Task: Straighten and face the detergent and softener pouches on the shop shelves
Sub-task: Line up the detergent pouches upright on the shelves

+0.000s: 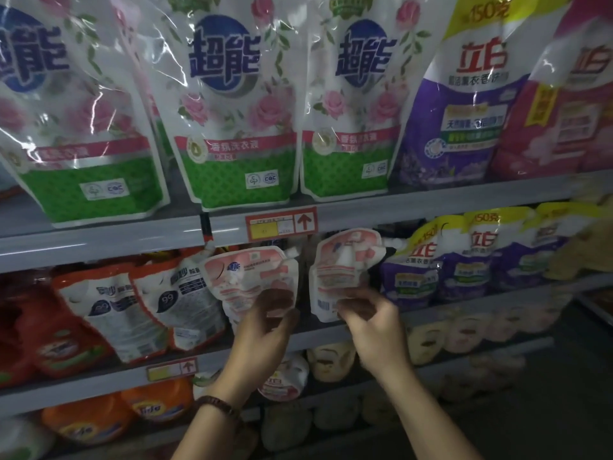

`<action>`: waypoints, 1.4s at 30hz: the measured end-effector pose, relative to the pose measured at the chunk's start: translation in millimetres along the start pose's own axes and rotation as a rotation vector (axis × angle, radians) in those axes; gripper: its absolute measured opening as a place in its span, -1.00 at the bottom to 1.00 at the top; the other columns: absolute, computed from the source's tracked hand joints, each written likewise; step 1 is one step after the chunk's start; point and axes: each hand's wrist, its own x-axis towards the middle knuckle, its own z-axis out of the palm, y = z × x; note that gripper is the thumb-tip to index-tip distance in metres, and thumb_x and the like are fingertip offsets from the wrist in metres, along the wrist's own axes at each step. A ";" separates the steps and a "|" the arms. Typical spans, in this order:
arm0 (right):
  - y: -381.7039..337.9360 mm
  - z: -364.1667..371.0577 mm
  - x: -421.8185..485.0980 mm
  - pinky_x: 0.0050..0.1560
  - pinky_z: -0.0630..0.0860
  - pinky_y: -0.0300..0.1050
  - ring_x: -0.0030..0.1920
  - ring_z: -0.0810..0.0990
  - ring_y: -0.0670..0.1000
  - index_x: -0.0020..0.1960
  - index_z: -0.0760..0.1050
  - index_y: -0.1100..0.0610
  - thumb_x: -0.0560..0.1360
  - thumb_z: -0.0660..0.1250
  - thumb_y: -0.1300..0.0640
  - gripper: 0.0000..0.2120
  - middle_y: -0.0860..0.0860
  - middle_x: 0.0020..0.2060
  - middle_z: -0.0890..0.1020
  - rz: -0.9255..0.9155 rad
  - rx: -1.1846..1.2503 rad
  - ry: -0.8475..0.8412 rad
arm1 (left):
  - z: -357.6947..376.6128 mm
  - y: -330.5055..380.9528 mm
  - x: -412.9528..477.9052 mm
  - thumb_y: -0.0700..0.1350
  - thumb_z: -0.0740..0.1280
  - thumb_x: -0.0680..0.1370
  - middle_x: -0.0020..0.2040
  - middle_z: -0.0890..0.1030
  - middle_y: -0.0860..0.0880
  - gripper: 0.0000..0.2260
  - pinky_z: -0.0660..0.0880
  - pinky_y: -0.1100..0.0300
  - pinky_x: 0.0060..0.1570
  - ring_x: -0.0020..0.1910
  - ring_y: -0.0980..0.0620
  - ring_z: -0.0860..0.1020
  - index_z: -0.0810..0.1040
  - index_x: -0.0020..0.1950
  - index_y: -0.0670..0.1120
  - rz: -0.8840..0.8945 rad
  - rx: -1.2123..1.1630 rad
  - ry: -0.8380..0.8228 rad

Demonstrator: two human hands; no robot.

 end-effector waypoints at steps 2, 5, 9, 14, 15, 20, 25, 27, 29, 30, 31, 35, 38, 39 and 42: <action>4.1 -1.5 6.0 0.06 0.62 -0.16 0.00 0.73 -0.18 0.03 0.70 -0.05 0.52 0.55 0.17 -0.85 -0.19 -0.06 0.78 0.017 0.005 0.023 | 4.3 -4.9 6.0 0.08 0.41 0.65 0.21 0.66 0.23 -0.78 0.67 -0.05 0.15 0.17 0.15 0.66 0.57 0.29 0.20 -0.013 -0.024 -0.021; 15.6 -4.4 15.9 0.07 0.60 -0.17 -0.01 0.73 -0.19 0.02 0.68 -0.03 0.53 0.54 0.21 -0.84 -0.17 -0.07 0.77 0.015 -0.019 0.059 | 11.6 -9.3 12.7 0.03 0.41 0.67 0.23 0.64 0.22 -0.79 0.66 -0.03 0.18 0.19 0.14 0.65 0.57 0.30 0.18 -0.047 -0.079 -0.071; 35.6 -15.9 31.4 0.01 0.50 -0.41 -0.02 0.67 -0.29 0.13 0.65 0.12 0.57 0.49 0.22 -0.85 -0.13 -0.05 0.73 -0.030 -0.172 0.035 | 23.4 -12.8 20.0 0.01 0.38 0.68 0.24 0.63 0.23 -0.82 0.65 0.00 0.16 0.21 0.15 0.63 0.58 0.26 0.23 -0.056 -0.112 -0.078; 51.8 -27.2 51.0 -0.01 0.52 -0.40 0.04 0.68 -0.27 0.21 0.61 0.02 0.60 0.47 0.05 -0.80 -0.16 0.04 0.72 0.021 -0.233 -0.056 | 39.5 -10.3 37.2 0.05 0.30 0.71 0.23 0.60 0.21 -0.85 0.48 0.30 0.01 0.16 0.22 0.57 0.56 0.28 0.18 -0.044 0.000 -0.052; 54.8 -29.1 55.6 -0.02 0.53 -0.41 0.05 0.67 -0.30 0.23 0.60 0.00 0.61 0.47 0.04 -0.79 -0.17 0.06 0.72 0.039 -0.223 -0.071 | 42.9 -8.7 42.0 0.05 0.31 0.71 0.22 0.60 0.21 -0.87 0.48 0.28 0.01 0.14 0.25 0.56 0.55 0.26 0.20 -0.055 0.009 -0.043; 60.4 -44.8 73.9 0.08 0.60 -0.32 0.08 0.66 -0.28 0.21 0.60 -0.01 0.62 0.45 0.06 -0.83 -0.18 0.08 0.71 0.026 -0.191 -0.114 | 64.6 -4.5 58.8 0.02 0.28 0.73 0.08 0.55 0.33 -0.91 0.47 0.28 -0.01 0.07 0.29 0.54 0.51 0.18 0.22 -0.090 0.033 0.005; 63.0 -60.0 89.0 0.15 0.63 -0.01 0.12 0.67 -0.17 0.11 0.59 0.03 0.68 0.32 0.19 -0.90 -0.10 0.04 0.69 -0.033 -0.185 -0.189 | 86.2 4.2 71.7 -0.02 0.23 0.76 0.07 0.51 0.34 -0.82 0.51 0.22 0.07 0.01 0.34 0.50 0.38 0.28 0.27 -0.067 0.083 -0.012; 64.1 -63.4 93.5 0.22 0.62 0.10 0.15 0.67 -0.11 0.11 0.58 0.06 0.67 0.32 0.23 -0.89 -0.05 0.07 0.68 -0.033 -0.175 -0.236 | 95.9 5.1 75.7 -0.07 0.24 0.76 0.07 0.47 0.42 -0.78 0.46 0.43 -0.07 -0.02 0.43 0.49 0.38 0.25 0.29 -0.055 0.091 -0.005; 65.5 -65.0 98.1 0.25 0.62 0.12 0.18 0.68 -0.10 0.13 0.57 0.06 0.66 0.33 0.23 -0.88 -0.04 0.08 0.68 -0.027 -0.142 -0.265 | 101.8 0.5 82.1 -0.11 0.25 0.75 0.09 0.52 0.42 -0.75 0.48 0.47 -0.10 0.02 0.46 0.52 0.41 0.22 0.29 -0.047 0.074 0.015; 65.5 -65.7 100.2 0.26 0.61 0.10 0.18 0.68 -0.12 0.15 0.57 0.03 0.66 0.34 0.21 -0.87 -0.05 0.09 0.69 -0.012 -0.121 -0.277 | 104.1 -3.5 85.7 -0.12 0.25 0.75 0.12 0.54 0.40 -0.74 0.49 0.47 -0.07 0.04 0.45 0.53 0.44 0.24 0.28 -0.046 0.066 0.034; 65.8 -66.7 101.5 0.25 0.61 0.03 0.18 0.67 -0.16 0.17 0.56 -0.01 0.67 0.34 0.19 -0.86 -0.08 0.08 0.69 0.008 -0.101 -0.289 | 106.7 -8.9 88.7 -0.12 0.26 0.74 0.15 0.57 0.37 -0.75 0.51 0.46 0.00 0.08 0.43 0.55 0.47 0.29 0.25 -0.050 0.064 0.051; 67.6 -71.4 107.2 0.09 0.52 -0.31 0.10 0.64 -0.33 0.07 0.50 -0.09 0.67 0.36 0.21 -0.81 -0.25 -0.02 0.68 0.068 -0.062 -0.304 | 115.3 -25.2 97.3 -0.03 0.28 0.72 0.33 0.64 0.16 -0.64 0.62 0.09 0.25 0.25 0.19 0.62 0.40 0.53 0.13 -0.023 0.145 0.092; 69.1 -71.5 111.1 0.15 0.57 -0.20 0.14 0.66 -0.27 0.17 0.54 -0.10 0.65 0.39 0.18 -0.80 -0.23 0.06 0.70 0.064 -0.049 -0.313 | 122.9 -26.3 99.4 -0.03 0.29 0.71 0.30 0.64 0.13 -0.58 0.64 0.21 0.12 0.20 0.17 0.65 0.34 0.57 0.12 0.021 0.198 0.150; 68.2 -70.5 111.5 0.19 0.61 -0.10 0.19 0.66 -0.21 0.23 0.55 -0.09 0.64 0.41 0.15 -0.78 -0.19 0.12 0.71 0.059 -0.055 -0.319 | 124.7 -27.3 100.2 -0.03 0.29 0.71 0.29 0.63 0.12 -0.56 0.64 0.21 0.10 0.19 0.15 0.65 0.30 0.59 0.12 0.040 0.203 0.168; 66.9 -64.4 112.3 0.18 0.63 0.29 0.17 0.69 0.06 0.25 0.52 0.02 0.57 0.43 0.02 -0.72 0.02 0.09 0.69 0.021 -0.099 -0.329 | 125.7 -25.8 100.3 0.00 0.29 0.71 0.32 0.61 0.11 -0.56 0.69 0.06 0.09 0.17 0.07 0.67 0.25 0.57 0.20 0.053 0.195 0.226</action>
